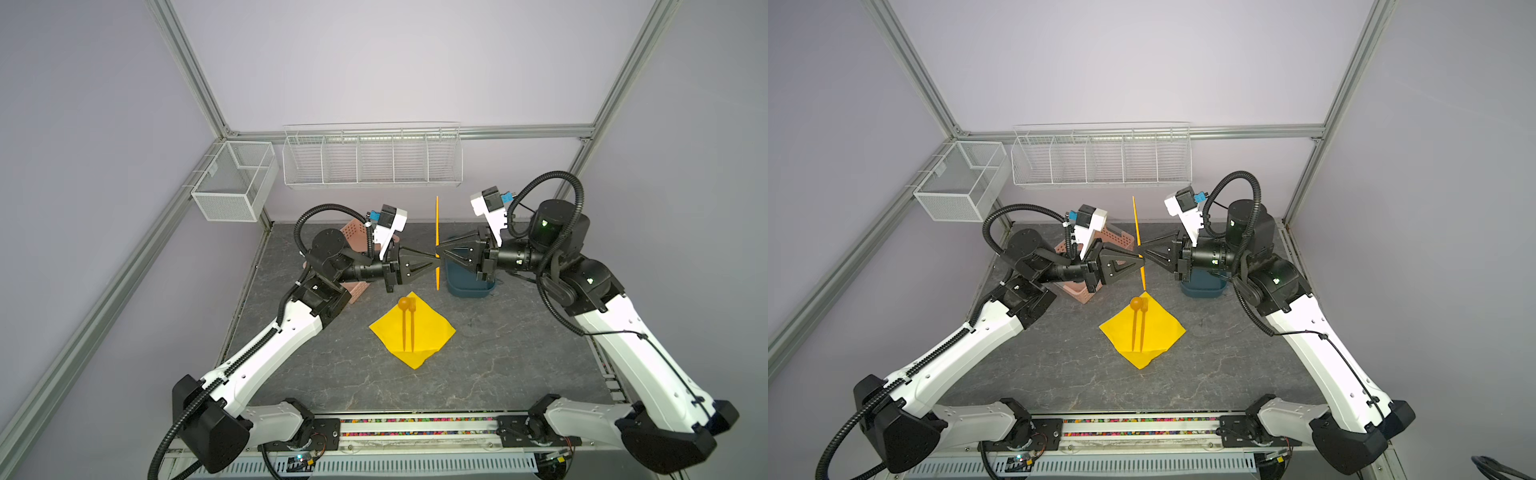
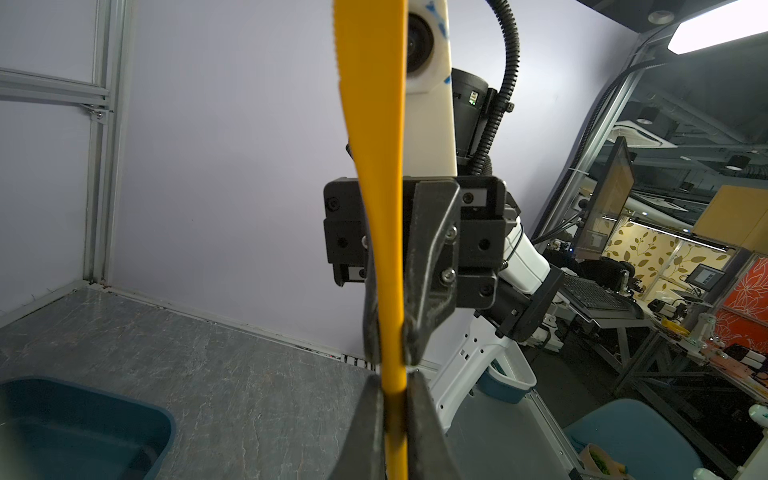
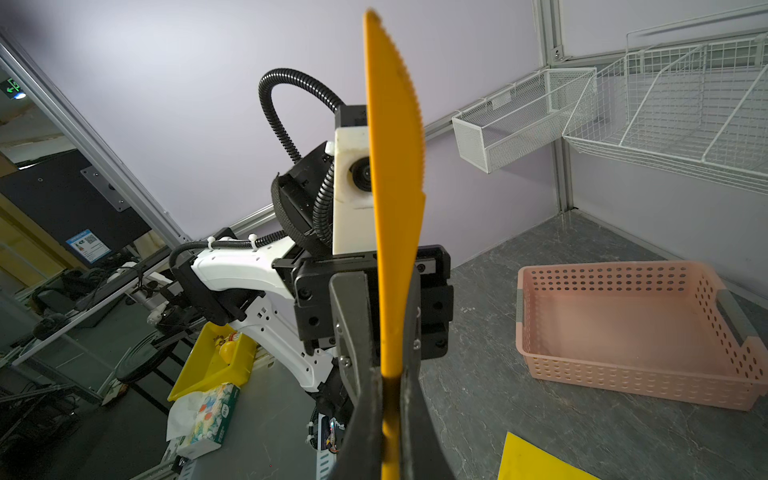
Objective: Place the utensils on the paper napkin and roll it up
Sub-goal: 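Close the left gripper on the knife blade held by the right gripper, then carry the knife with the left gripper over the napkin while the right gripper withdraws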
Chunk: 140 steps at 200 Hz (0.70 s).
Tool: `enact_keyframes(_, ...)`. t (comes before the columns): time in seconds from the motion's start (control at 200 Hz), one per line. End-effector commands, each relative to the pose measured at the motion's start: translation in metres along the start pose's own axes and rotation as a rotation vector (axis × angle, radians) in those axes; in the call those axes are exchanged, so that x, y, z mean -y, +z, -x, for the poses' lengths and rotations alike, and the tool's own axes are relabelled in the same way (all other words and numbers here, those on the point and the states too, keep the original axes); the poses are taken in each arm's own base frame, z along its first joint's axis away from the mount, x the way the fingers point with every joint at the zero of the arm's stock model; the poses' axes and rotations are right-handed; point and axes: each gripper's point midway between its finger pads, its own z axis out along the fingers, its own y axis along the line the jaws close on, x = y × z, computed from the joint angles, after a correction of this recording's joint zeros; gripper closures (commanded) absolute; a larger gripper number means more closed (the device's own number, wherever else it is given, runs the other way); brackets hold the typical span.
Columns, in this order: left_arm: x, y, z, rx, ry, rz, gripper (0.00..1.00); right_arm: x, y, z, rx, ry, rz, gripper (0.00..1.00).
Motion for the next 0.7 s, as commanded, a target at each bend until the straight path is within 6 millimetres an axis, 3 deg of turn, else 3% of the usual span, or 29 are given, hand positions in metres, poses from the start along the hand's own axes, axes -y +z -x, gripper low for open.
enact_keyframes(0.0,0.011,-0.001,0.013,0.017,0.056,-0.012,0.93,-0.018,-0.007,0.005,0.005,-0.038,0.031,0.92)
enact_keyframes(0.095,0.010,-0.001,0.013,0.019,0.056,-0.004,0.94,-0.016,-0.007,0.003,0.003,-0.040,0.021,0.89)
enact_keyframes(0.27,-0.002,-0.005,0.011,0.019,0.049,0.055,0.97,-0.005,-0.011,-0.001,-0.002,-0.038,-0.061,0.63)
enact_keyframes(0.385,-0.017,-0.011,0.007,0.020,0.021,0.118,0.99,0.004,-0.019,-0.004,0.005,-0.043,-0.141,0.58)
enact_keyframes(0.575,-0.064,-0.026,-0.013,-0.031,-0.053,0.390,1.00,0.052,-0.038,-0.018,-0.003,0.022,-0.398,0.58)
enact_keyframes(0.695,-0.090,-0.035,-0.037,-0.066,-0.115,0.564,1.00,0.089,-0.055,-0.028,-0.022,0.096,-0.565,0.58)
